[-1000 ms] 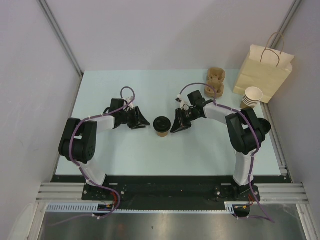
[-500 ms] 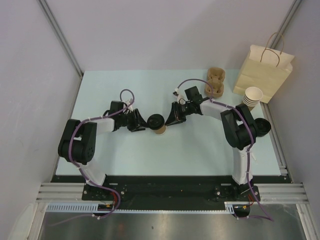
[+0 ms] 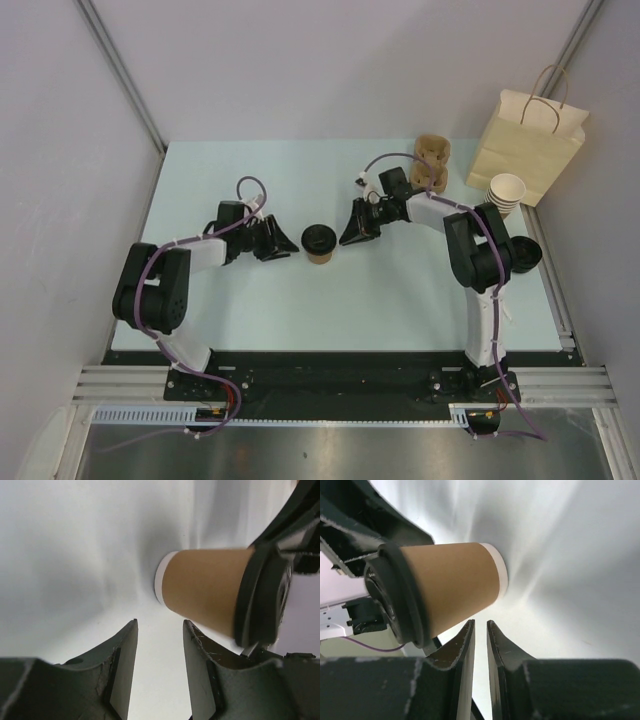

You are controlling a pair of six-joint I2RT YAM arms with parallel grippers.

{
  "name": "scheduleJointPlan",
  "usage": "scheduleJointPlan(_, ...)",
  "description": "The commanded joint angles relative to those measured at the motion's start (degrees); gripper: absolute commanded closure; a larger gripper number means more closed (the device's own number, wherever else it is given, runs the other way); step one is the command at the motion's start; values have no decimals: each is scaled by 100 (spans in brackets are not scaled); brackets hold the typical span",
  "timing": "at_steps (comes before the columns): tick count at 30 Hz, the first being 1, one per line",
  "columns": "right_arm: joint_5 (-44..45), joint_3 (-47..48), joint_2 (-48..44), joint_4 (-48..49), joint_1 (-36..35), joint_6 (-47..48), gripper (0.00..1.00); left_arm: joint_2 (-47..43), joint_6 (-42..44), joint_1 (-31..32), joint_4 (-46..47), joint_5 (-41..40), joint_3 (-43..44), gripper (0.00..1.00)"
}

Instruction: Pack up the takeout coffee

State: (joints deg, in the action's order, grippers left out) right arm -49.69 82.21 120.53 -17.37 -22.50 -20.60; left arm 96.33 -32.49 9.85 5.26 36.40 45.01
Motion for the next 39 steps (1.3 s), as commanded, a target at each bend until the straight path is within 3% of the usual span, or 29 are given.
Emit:
scheduleJointPlan(1,100,260,5,-206,194,399,80,-221,68,149,204,148,139,53)
scheduleJointPlan(24,-278,321,-662,-593,369,469,77,-844,-372,-9,301,429,51,52)
scheduleJointPlan(39,-471,330,-601,585,203,-427,73,-590,-442,360,389,412,244,57)
